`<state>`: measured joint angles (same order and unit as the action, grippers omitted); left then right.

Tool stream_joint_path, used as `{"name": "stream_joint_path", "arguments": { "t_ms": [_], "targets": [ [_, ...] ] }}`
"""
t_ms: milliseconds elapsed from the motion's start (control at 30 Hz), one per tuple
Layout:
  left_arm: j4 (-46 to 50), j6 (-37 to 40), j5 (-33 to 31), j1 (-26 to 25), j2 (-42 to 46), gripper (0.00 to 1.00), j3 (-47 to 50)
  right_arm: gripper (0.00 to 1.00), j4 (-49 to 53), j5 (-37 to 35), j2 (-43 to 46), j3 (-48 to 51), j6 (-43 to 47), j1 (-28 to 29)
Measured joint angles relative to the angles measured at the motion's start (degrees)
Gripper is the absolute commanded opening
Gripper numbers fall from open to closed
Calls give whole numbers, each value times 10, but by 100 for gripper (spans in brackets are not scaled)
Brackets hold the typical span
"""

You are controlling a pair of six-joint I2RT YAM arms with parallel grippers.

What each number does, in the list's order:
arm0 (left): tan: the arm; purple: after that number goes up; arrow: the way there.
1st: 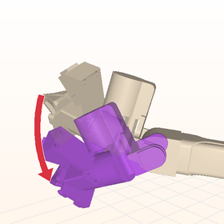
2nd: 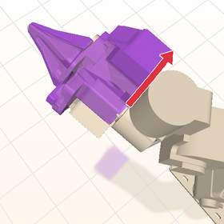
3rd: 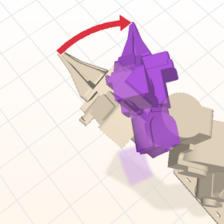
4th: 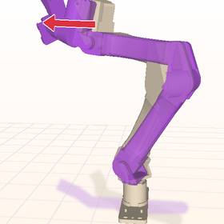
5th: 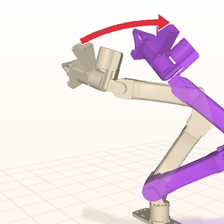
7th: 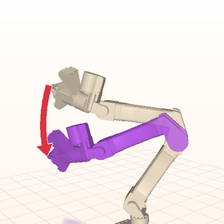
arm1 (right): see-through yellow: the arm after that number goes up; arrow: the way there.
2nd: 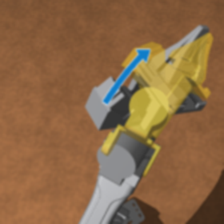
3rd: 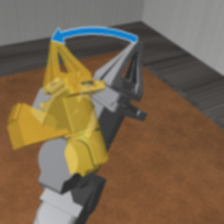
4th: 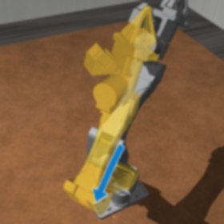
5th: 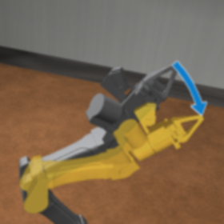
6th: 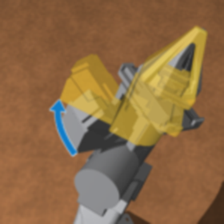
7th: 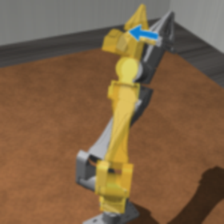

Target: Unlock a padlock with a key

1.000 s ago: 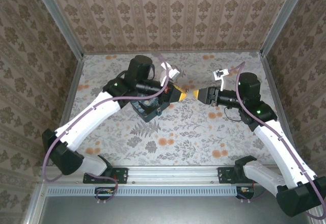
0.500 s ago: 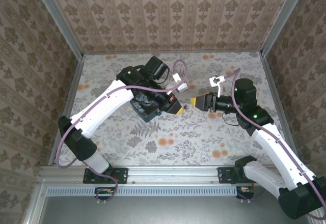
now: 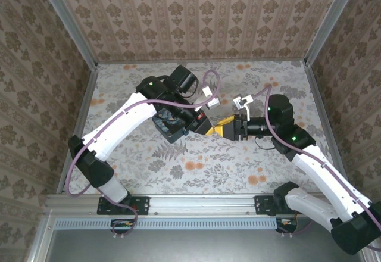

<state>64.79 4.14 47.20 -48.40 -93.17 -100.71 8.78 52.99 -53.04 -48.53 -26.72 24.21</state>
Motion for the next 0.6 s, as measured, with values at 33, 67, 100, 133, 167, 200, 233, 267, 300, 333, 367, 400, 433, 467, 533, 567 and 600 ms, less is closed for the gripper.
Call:
{"name": "stream_joint_path", "arguments": {
  "t_ms": [33,67,100,133,167,200,233,267,300,333,367,400,433,467,533,567,600],
  "targets": [
    [0,0,1,-1,0,0,0,38,3,0,-2,0,2,1],
    [0,0,2,-3,0,0,0,34,6,0,-4,-1,5,2],
    [1,0,1,-3,0,0,0,32,7,2,-6,-1,8,2],
    [2,1,1,-3,0,0,0,28,9,3,-7,-3,13,2],
    [2,2,2,-3,0,0,0,25,13,2,-7,-5,16,2],
    [2,2,3,-3,0,0,0,22,18,2,-8,-7,20,2],
    [2,3,5,-3,0,0,0,19,23,2,-8,-9,24,2],
    [2,4,6,-4,0,0,0,17,27,1,-9,-10,28,2],
    [3,6,7,-4,0,0,0,16,31,1,-9,-11,31,2],
    [4,7,8,-4,0,0,0,14,33,2,-10,-11,33,2],
    [6,8,8,-4,0,0,0,12,35,2,-10,-12,36,2],
    [8,10,8,-4,0,0,0,9,37,1,-10,-12,40,2],
    [10,11,8,-4,0,0,0,7,39,2,-10,-12,43,2],
    [12,14,8,-4,0,0,0,6,42,2,-10,-13,45,2],
    [16,17,8,-3,0,0,0,1,46,2,-10,-14,50,3],
    [18,19,8,-3,0,0,0,0,47,2,-10,-14,52,3],
    [20,21,8,-3,0,0,0,0,48,2,-10,-14,53,4]
  ]
}}
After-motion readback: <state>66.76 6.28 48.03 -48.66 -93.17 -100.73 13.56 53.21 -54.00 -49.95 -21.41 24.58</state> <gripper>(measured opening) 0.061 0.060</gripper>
